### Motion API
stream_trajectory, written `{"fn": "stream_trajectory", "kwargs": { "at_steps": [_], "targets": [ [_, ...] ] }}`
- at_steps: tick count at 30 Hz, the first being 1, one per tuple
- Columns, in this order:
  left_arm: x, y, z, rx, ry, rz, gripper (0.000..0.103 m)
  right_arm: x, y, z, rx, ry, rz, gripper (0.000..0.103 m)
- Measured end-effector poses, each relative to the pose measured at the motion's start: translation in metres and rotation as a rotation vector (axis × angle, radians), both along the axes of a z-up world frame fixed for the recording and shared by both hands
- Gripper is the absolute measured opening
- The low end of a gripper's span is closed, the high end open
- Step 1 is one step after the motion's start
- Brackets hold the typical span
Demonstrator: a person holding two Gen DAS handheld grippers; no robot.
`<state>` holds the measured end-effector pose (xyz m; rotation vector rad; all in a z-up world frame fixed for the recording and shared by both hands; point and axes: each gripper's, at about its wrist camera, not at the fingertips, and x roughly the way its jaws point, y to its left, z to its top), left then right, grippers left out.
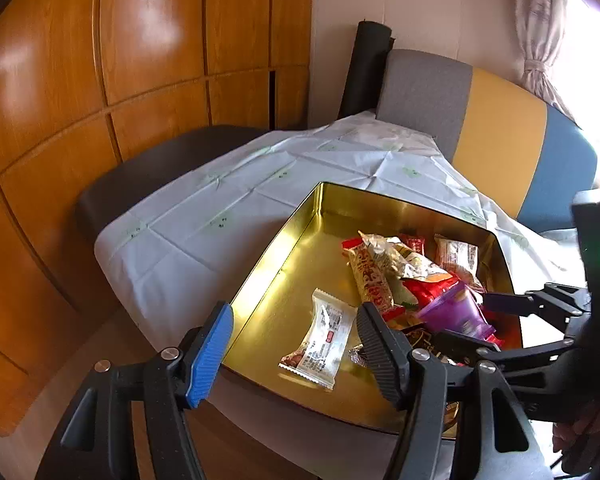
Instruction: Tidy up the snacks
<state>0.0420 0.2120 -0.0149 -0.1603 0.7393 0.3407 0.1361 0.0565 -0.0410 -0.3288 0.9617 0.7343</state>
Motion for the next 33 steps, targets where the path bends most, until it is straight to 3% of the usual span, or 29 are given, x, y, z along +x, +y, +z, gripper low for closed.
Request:
{"fn": "stream_trajectory", "kwargs": {
  "at_steps": [2, 11, 18, 33],
  "targets": [
    [-0.003, -0.003, 0.002, 0.006, -0.01, -0.002, 0.073, -0.006, -0.007, 0.005, 0.022, -0.015, -0.024, 0.077],
    [-0.017, -0.023, 0.014, 0.039, -0.081, 0.0, 0.073, -0.042, -0.056, 0.026, 0.125, -0.091, -0.192, 0.083],
    [-0.021, -0.04, 0.015, 0.048, -0.079, -0.008, 0.073, -0.066, -0.088, 0.026, 0.154, -0.104, -0.275, 0.084],
    [-0.028, -0.065, 0.02, 0.074, -0.091, -0.059, 0.073, -0.082, -0.104, 0.024, 0.164, -0.124, -0.311, 0.084]
  ]
}}
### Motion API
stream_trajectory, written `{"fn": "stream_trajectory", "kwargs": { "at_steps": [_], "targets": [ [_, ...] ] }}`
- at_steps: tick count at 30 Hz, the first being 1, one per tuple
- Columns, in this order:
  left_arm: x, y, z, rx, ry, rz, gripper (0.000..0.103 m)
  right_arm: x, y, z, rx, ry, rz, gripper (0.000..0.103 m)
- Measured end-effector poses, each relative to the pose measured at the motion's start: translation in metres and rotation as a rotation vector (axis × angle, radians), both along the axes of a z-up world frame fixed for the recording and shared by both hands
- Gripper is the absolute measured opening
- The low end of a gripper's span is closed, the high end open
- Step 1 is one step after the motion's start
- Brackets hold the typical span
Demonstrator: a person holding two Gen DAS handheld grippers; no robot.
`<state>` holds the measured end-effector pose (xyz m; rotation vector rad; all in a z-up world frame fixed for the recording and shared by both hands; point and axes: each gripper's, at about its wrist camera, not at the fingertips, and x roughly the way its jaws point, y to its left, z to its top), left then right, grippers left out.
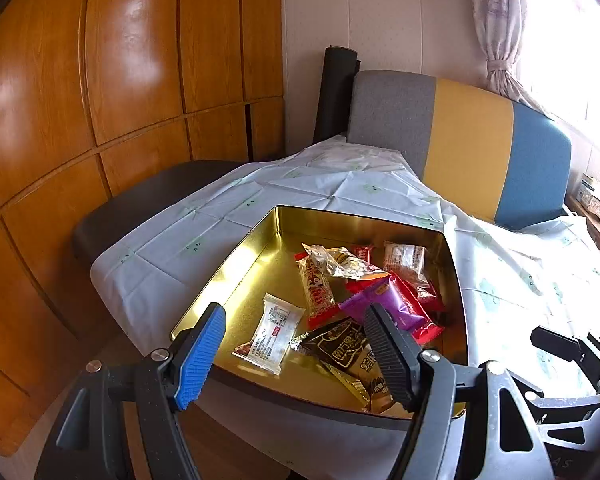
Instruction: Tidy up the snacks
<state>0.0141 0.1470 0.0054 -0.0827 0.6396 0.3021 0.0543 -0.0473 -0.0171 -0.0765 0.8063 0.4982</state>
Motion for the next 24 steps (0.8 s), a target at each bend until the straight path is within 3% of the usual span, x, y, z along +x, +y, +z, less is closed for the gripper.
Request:
{"fn": "stream_trajectory", "kwargs": {
  "at_steps": [18, 21, 24],
  "targets": [
    [-0.001, -0.003, 0.0, 0.004, 0.006, -0.006, 0.073, -0.003, -0.004, 0.0, 0.005, -0.005, -0.007, 0.084],
    [-0.002, -0.003, 0.001, 0.004, -0.011, -0.001, 0.063, -0.002, -0.005, -0.001, 0.0, -0.005, -0.011, 0.084],
    [-0.001, -0.002, 0.001, 0.013, -0.017, 0.001, 0.062, 0.0, -0.012, 0.0, 0.001, -0.008, -0.025, 0.084]
  ]
}}
